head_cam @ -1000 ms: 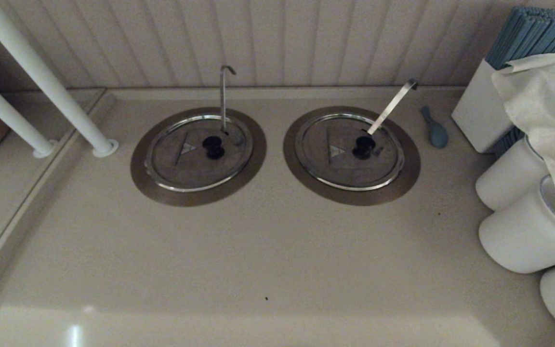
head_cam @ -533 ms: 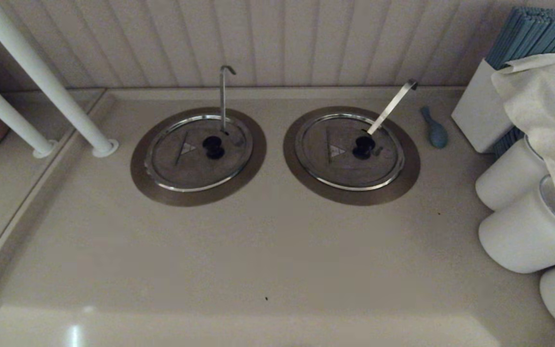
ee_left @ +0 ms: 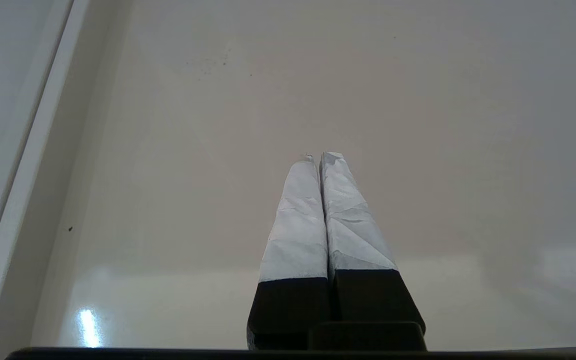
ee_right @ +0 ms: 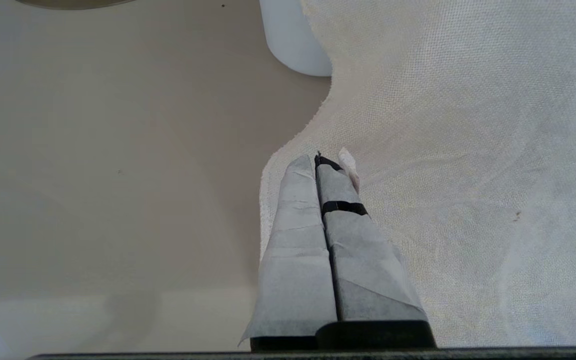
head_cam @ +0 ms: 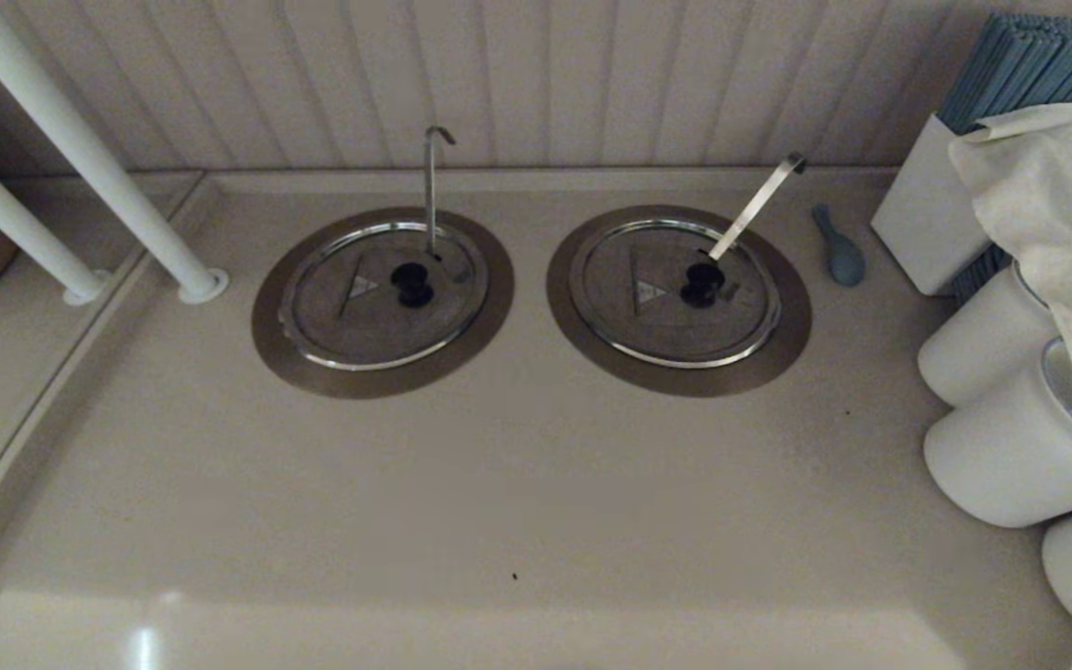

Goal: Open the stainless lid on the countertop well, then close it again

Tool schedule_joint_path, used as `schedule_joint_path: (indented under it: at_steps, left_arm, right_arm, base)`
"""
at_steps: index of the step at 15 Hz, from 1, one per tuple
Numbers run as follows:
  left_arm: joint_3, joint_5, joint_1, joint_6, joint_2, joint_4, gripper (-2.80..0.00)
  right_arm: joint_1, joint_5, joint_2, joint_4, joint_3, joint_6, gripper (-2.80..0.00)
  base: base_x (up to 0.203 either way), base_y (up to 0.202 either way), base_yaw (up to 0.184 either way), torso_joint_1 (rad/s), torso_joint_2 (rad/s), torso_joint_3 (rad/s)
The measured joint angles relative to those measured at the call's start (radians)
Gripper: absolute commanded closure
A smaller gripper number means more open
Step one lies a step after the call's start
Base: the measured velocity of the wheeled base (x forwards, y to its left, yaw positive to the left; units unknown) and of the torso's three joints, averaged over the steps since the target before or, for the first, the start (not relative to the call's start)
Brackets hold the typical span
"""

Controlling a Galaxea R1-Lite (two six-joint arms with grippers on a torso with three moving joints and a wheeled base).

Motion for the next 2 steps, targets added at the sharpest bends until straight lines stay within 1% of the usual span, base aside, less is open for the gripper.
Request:
schedule_joint_path:
  at_steps: [2]
  left_arm:
    - [0.000,0.002,0.000,-0.008,0.000,0.000,0.00]
  right_arm:
    - [0.000,0.000,0.000,0.000,0.000,0.000,0.00]
  base:
    - [0.000,0.000,0.000,0.000,0.00,0.000]
